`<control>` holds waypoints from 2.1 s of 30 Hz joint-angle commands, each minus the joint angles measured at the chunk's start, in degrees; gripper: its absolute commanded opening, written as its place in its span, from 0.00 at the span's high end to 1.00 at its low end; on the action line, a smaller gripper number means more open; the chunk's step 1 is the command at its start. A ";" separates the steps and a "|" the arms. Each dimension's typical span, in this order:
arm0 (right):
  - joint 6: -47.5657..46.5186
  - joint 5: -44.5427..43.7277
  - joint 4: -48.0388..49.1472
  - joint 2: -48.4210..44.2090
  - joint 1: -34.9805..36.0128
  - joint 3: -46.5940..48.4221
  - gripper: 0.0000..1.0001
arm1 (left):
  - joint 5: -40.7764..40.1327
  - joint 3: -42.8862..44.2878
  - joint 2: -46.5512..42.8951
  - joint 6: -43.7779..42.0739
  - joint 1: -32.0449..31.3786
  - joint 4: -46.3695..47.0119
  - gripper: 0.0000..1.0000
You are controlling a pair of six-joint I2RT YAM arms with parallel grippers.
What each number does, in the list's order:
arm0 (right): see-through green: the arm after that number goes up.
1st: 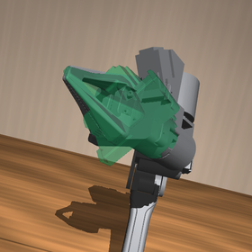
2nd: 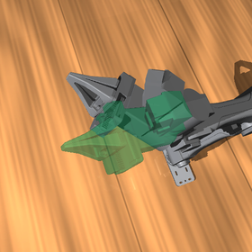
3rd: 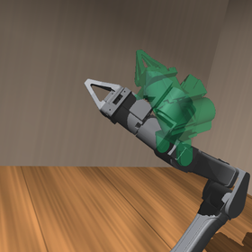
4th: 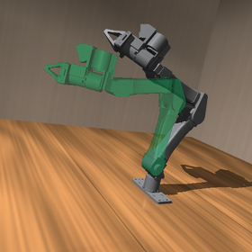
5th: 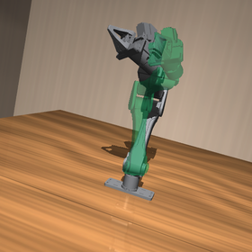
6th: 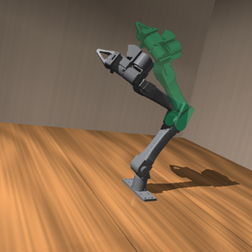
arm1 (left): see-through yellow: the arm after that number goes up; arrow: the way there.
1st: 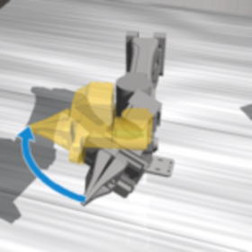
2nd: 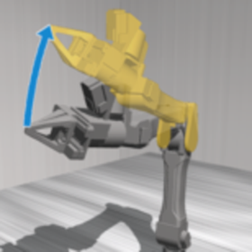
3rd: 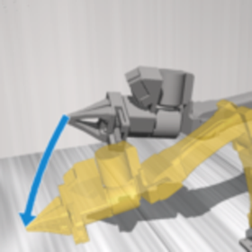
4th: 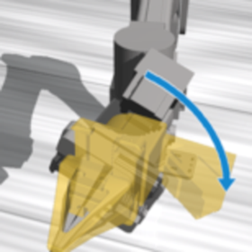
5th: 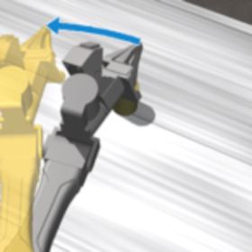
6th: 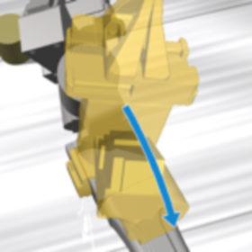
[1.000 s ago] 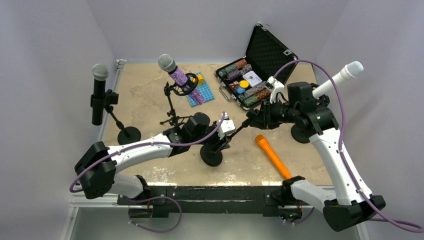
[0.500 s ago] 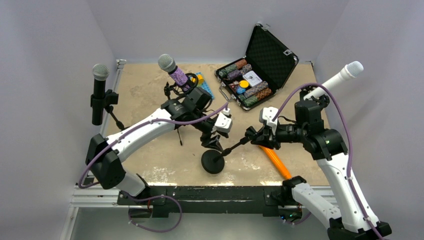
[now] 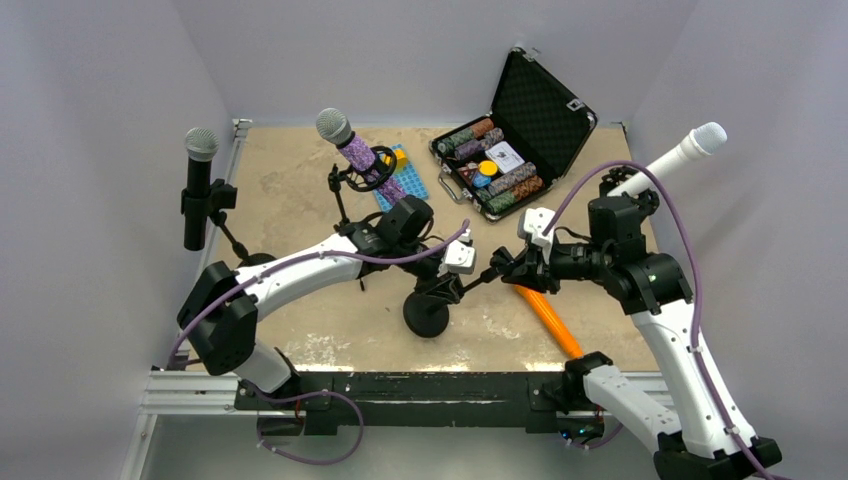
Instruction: Remove the microphone from the stand
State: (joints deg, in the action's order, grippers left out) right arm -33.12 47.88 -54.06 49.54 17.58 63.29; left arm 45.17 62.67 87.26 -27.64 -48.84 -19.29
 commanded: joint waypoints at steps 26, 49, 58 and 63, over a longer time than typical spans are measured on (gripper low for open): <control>7.31 -6.07 -4.92 10.58 1.10 17.92 1.00 | -23.75 0.03 -15.39 19.26 0.85 6.33 0.36; 2.22 -7.38 -4.03 16.32 10.74 19.60 1.00 | -13.42 11.07 -14.02 32.33 3.39 14.62 0.37; 4.73 -5.72 -2.90 17.64 11.04 20.28 1.00 | -7.60 9.37 -10.92 33.31 3.32 18.22 0.37; 3.89 -8.85 -3.30 18.25 12.86 20.24 1.00 | -7.59 6.58 -10.76 31.80 3.33 18.01 0.38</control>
State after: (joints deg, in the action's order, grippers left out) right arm -29.87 38.35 -60.45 67.66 28.73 81.10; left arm 35.57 71.20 76.40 4.91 -45.71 -3.44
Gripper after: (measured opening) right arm 0.203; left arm 0.626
